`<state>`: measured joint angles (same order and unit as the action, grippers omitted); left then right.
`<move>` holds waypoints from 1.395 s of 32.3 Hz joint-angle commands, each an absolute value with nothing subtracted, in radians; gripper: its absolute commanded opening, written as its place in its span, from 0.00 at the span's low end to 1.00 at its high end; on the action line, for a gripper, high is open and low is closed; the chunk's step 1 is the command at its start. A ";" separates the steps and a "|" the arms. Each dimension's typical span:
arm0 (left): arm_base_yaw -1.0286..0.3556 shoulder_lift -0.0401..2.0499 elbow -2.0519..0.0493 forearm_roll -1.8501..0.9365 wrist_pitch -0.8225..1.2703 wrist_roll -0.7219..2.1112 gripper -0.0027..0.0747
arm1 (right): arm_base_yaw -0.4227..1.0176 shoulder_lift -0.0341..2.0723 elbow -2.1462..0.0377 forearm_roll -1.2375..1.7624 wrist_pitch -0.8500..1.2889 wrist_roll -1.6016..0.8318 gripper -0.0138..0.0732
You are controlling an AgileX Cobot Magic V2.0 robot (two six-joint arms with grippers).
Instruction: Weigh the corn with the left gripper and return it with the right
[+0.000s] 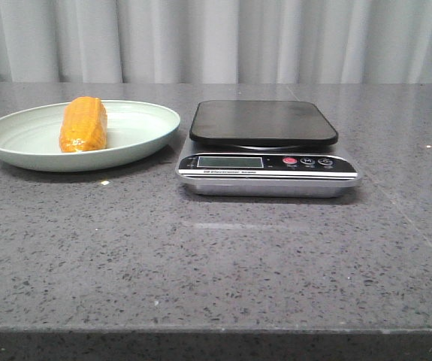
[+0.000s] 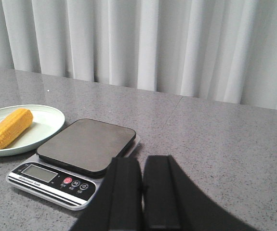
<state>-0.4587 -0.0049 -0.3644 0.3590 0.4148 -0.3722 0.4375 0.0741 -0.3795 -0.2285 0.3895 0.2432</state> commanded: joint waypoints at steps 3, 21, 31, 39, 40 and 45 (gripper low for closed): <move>-0.406 -0.015 -0.334 0.297 0.338 -0.341 0.20 | 0.432 0.087 -0.401 -0.254 0.304 0.235 0.36; 0.056 -0.026 -0.039 0.087 -0.011 -0.134 0.20 | 0.432 0.087 -0.401 -0.254 0.304 0.235 0.36; 0.110 -0.026 0.011 0.075 -0.077 -0.134 0.20 | 0.432 0.087 -0.401 -0.254 0.304 0.235 0.36; 0.126 -0.026 0.011 0.075 -0.077 -0.134 0.20 | 0.432 0.087 -0.401 -0.254 0.304 0.235 0.36; 0.126 -0.026 0.011 0.075 -0.077 -0.134 0.20 | 0.432 0.087 -0.401 -0.254 0.304 0.235 0.36; 0.126 -0.026 0.011 0.075 -0.077 -0.134 0.20 | 0.432 0.087 -0.401 -0.254 0.304 0.235 0.36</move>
